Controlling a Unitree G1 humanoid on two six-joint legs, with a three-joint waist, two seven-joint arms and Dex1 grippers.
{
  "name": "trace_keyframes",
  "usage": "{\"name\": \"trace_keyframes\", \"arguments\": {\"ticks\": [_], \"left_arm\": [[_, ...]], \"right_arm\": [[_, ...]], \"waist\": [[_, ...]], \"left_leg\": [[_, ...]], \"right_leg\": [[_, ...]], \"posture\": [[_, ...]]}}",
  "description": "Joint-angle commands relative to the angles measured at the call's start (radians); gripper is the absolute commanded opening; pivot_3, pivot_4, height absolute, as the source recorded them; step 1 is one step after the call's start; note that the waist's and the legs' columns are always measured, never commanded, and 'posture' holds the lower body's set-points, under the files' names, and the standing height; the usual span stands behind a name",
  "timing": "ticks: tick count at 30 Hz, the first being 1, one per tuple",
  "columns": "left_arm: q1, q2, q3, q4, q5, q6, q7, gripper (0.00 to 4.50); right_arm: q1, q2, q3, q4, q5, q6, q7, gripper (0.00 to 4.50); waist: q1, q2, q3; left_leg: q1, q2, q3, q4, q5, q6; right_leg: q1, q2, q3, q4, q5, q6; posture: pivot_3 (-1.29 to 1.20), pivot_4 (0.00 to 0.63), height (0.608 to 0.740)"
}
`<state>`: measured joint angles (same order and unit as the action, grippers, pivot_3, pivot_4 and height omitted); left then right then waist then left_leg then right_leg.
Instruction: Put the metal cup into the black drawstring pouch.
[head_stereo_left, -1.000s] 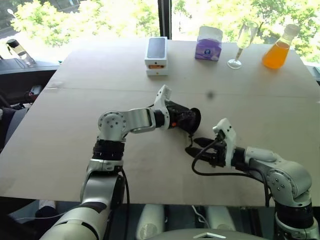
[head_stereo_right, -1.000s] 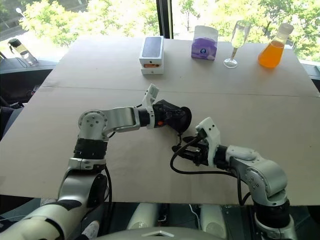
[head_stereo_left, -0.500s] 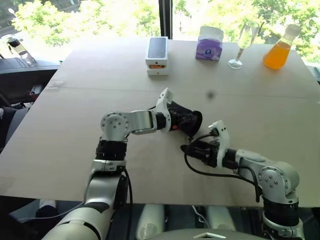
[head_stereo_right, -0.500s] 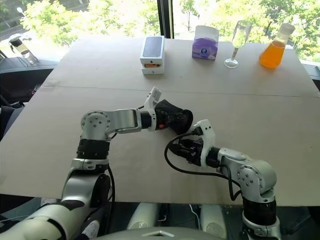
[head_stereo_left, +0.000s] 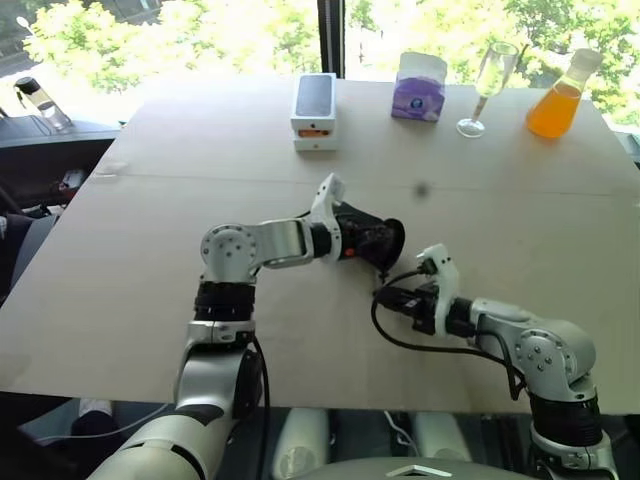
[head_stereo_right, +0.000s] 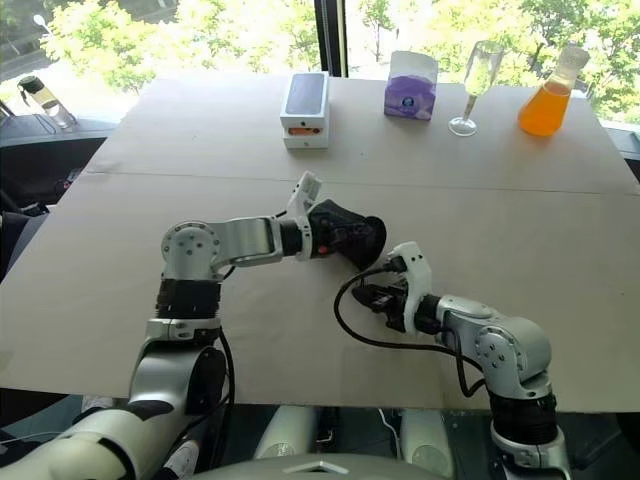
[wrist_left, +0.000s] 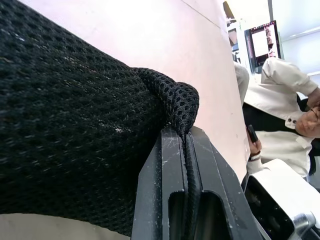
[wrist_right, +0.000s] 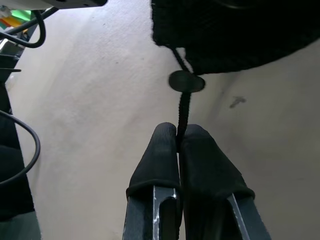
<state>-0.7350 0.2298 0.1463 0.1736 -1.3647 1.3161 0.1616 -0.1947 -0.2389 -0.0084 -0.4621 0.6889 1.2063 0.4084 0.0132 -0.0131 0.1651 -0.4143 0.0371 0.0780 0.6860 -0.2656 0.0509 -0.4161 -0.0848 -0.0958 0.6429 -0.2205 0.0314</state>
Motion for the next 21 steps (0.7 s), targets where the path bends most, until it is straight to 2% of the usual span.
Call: {"name": "trace_keyframes", "arguments": {"ticks": [1, 2, 4, 7, 10, 11, 13, 15, 18, 21], "left_arm": [[0.021, 0.015, -0.007, -0.102, 0.047, -0.037, -0.113, 0.0], [0.028, 0.027, -0.013, -0.115, 0.058, -0.032, -0.147, 0.0], [0.046, 0.068, -0.017, -0.154, 0.083, -0.032, -0.224, 0.59], [0.07, 0.14, -0.036, -0.218, 0.124, -0.041, -0.351, 1.78], [0.126, 0.312, -0.159, -0.339, 0.29, -0.147, -0.586, 3.04], [0.151, 0.377, -0.214, -0.381, 0.365, -0.216, -0.681, 3.61], [0.193, 0.496, -0.324, -0.448, 0.535, -0.398, -0.86, 3.61], [0.206, 0.529, -0.353, -0.461, 0.595, -0.483, -0.959, 3.61], [0.158, 0.483, -0.363, -0.424, 0.664, -0.568, -0.998, 3.61], [0.088, 0.396, -0.381, -0.378, 0.748, -0.632, -0.981, 3.61]], "right_arm": [[-0.017, -0.06, 0.01, -0.036, -0.011, -0.053, 0.031, 0.11], [-0.018, -0.083, 0.018, -0.042, -0.017, -0.064, 0.039, 0.11], [-0.027, -0.153, 0.027, -0.065, -0.03, -0.085, 0.066, 0.0], [-0.048, -0.275, 0.056, -0.092, -0.071, -0.129, 0.111, 0.0], [-0.082, -0.459, 0.105, -0.101, -0.169, -0.215, 0.185, 0.0], [-0.096, -0.525, 0.127, -0.093, -0.215, -0.256, 0.21, 0.0], [-0.129, -0.642, 0.157, -0.077, -0.288, -0.334, 0.268, 0.0], [-0.165, -0.707, 0.153, -0.064, -0.323, -0.39, 0.311, 0.0], [-0.251, -0.757, 0.124, -0.036, -0.342, -0.455, 0.375, 0.0], [-0.347, -0.786, 0.116, -0.005, -0.37, -0.505, 0.424, 0.0]], "waist": [[0.0, 0.0, 0.0], [-0.001, 0.0, 0.0], [-0.001, 0.0, 0.0], [-0.001, 0.0, 0.0], [-0.006, 0.002, 0.001], [-0.005, 0.002, 0.001], [-0.003, 0.002, 0.001], [0.002, 0.002, 0.002], [0.007, 0.002, 0.002], [0.009, 0.0, 0.003]], "left_leg": [[0.0, 0.0, 0.0, 0.0, 0.0, 0.0], [0.0, 0.0, 0.0, 0.0, 0.0, 0.0], [0.0, 0.0, 0.0, 0.0, 0.0, 0.0], [0.0, 0.0, 0.0, -0.001, 0.0, 0.0], [0.0, 0.0, 0.002, -0.001, 0.0, 0.0], [0.0, 0.0, 0.003, -0.001, 0.0, 0.0], [0.0, 0.0, 0.003, -0.003, 0.0, 0.0], [0.0, 0.0, 0.004, -0.004, 0.0, 0.0], [-0.002, 0.001, 0.003, -0.003, 0.0, 0.0], [-0.003, 0.001, 0.003, -0.002, -0.001, 0.001]], "right_leg": [[0.0, 0.0, 0.0, 0.0, 0.0, 0.0], [0.0, 0.0, 0.0, 0.0, 0.0, 0.0], [0.0, 0.0, 0.0, 0.0, 0.0, 0.0], [-0.001, 0.001, 0.0, 0.0, 0.0, 0.0], [-0.002, 0.0, 0.002, 0.0, 0.0, 0.0], [-0.002, 0.0, 0.002, 0.0, 0.0, 0.0], [-0.004, 0.0, 0.002, -0.001, -0.001, 0.0], [-0.005, 0.001, 0.002, -0.001, -0.001, -0.001], [-0.005, 0.0, 0.002, -0.002, -0.001, -0.001], [-0.005, 0.0, 0.002, -0.002, -0.001, 0.0]], "posture": [[0.0, 0.15, 0.737], [0.0, 0.15, 0.737], [0.0, 0.15, 0.737], [0.0, 0.15, 0.737], [0.0, 0.15, 0.737], [0.0, 0.15, 0.737], [0.0, 0.15, 0.737], [0.0, 0.15, 0.737], [0.0, 0.15, 0.737], [0.0, 0.15, 0.737]]}}
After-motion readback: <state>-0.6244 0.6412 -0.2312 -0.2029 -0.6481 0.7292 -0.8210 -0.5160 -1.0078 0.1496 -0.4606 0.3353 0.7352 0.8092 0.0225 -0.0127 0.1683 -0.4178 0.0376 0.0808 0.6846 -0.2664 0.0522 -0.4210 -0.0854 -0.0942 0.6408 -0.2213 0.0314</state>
